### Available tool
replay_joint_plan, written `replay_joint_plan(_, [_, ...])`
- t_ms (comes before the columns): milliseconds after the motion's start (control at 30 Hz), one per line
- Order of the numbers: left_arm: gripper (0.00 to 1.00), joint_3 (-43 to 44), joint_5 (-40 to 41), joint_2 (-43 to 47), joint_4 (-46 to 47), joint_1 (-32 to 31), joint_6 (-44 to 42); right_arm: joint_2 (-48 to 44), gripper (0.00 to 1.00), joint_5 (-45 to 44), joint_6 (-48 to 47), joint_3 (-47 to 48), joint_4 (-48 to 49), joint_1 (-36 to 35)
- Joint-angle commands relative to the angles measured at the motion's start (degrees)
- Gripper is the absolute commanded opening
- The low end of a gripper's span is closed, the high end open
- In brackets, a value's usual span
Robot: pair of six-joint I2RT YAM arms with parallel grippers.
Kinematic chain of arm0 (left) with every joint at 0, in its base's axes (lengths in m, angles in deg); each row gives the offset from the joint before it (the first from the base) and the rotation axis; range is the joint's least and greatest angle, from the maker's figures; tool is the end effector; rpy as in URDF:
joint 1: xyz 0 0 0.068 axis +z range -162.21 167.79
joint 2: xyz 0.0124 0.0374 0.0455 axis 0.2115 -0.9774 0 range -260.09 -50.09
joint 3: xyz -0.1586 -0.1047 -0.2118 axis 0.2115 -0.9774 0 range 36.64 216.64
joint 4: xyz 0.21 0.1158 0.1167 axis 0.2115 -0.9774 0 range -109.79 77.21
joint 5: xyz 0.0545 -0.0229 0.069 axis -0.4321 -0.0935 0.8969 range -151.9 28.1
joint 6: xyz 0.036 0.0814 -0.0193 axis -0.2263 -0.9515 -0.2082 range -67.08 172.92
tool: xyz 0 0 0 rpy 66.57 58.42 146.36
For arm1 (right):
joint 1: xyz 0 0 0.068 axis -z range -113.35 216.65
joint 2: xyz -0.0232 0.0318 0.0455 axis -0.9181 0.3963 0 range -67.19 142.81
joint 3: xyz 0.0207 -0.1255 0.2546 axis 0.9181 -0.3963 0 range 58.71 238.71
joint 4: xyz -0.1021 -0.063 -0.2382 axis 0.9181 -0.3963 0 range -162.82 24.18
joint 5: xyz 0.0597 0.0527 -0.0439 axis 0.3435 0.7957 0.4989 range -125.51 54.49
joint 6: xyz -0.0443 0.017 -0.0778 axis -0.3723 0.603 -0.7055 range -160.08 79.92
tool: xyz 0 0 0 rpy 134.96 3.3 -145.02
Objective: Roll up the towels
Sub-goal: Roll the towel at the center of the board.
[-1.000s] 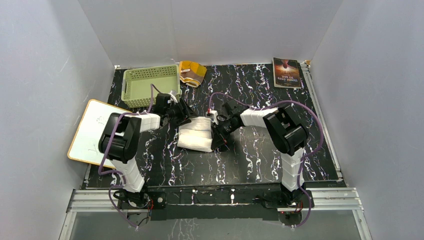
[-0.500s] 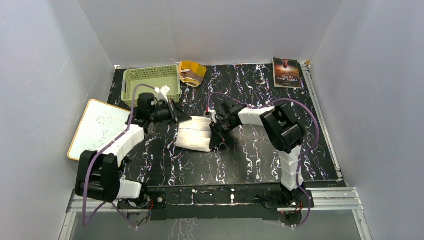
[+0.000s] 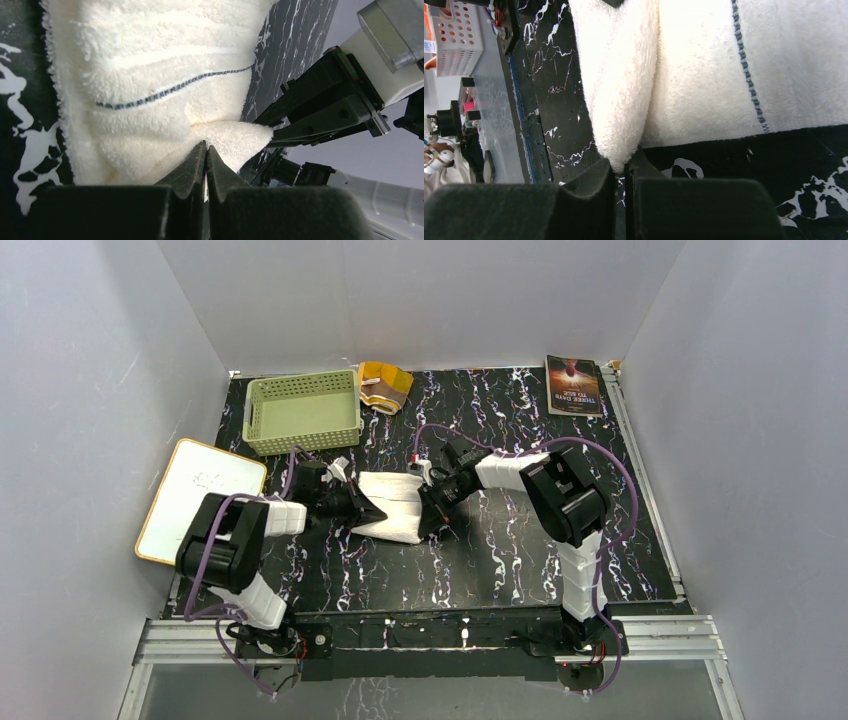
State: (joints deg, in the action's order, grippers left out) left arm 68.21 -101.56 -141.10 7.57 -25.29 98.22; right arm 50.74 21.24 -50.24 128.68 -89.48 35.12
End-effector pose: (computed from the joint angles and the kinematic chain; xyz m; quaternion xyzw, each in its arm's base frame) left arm 0.2903 -0.1209 0.1182 -0.0956 0.8565 -0.4646 0.2037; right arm 0.3046 0.2670 0.0989 -0.3800 0.7847 0.4871 0.0511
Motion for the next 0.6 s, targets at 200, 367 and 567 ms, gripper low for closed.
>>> replay_joint_plan(200, [0.0,-3.9,5.25,-8.98,10.12,0.07,0.53,-1.91,0.21,-9.1,0.64,1.57,-0.72,-0.2])
replay_joint_plan(367, [0.0,-3.67,8.26,-4.58,3.29,0.05,-3.95,-6.84,0.28,-15.44,1.0,1.74,-0.47,1.88])
replay_joint_plan(567, [0.0,-3.44,9.91,-1.07,-0.55,0.05,-6.1,-20.72,0.34,-31.01,3.82,-1.25,6.73,6.98])
